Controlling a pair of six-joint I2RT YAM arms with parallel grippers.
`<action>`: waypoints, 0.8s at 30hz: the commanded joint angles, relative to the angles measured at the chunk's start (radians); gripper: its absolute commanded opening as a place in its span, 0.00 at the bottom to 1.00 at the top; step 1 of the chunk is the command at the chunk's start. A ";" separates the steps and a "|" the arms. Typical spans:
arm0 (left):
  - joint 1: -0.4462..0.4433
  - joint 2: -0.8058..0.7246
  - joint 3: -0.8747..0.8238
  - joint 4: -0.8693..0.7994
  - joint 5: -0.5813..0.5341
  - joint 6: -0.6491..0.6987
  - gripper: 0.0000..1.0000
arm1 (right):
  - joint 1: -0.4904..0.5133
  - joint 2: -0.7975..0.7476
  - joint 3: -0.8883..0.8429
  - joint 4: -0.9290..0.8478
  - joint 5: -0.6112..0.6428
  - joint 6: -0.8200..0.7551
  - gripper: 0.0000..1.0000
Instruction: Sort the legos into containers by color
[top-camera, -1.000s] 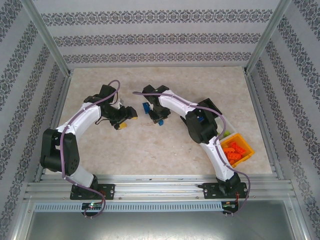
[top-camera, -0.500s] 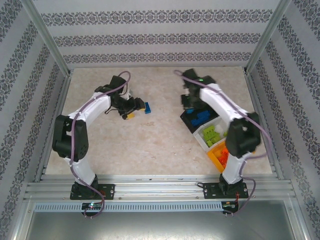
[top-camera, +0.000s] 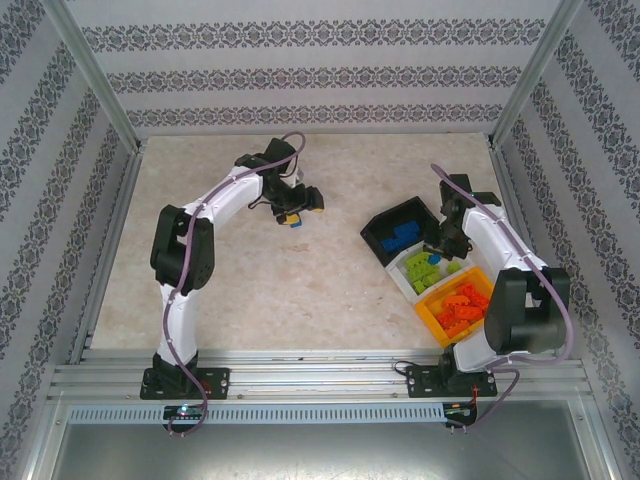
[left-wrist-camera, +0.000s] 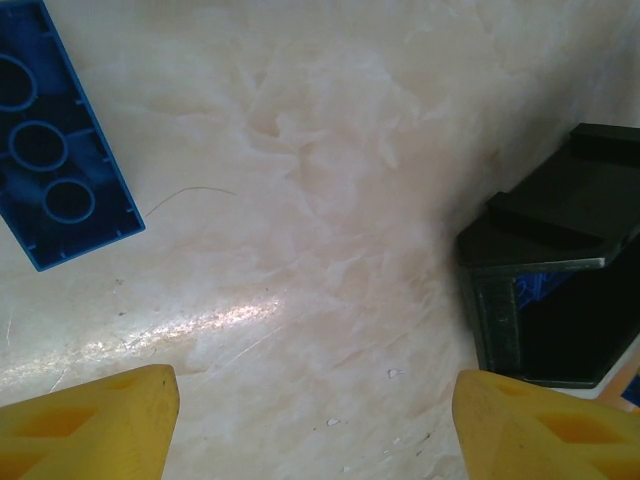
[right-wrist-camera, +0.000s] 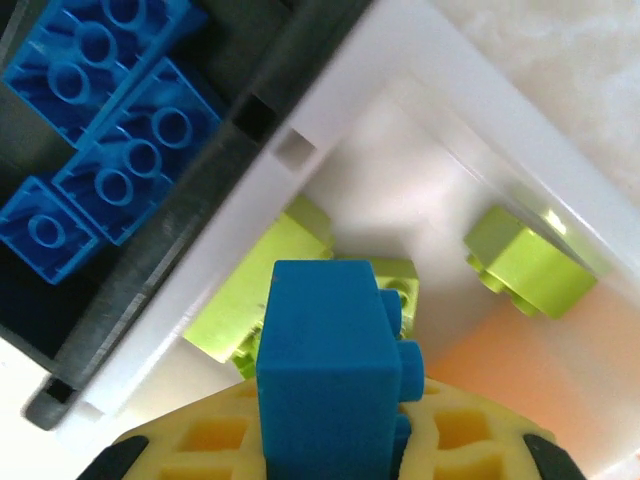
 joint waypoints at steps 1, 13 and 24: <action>-0.010 0.026 0.031 -0.076 -0.045 0.008 0.73 | -0.007 0.030 0.059 0.034 -0.042 -0.008 0.14; -0.013 0.097 0.094 -0.148 -0.119 0.003 0.72 | -0.017 0.110 0.177 0.054 -0.084 -0.015 0.14; -0.007 0.185 0.215 -0.251 -0.201 0.043 0.72 | -0.016 0.243 0.309 0.062 -0.149 0.011 0.55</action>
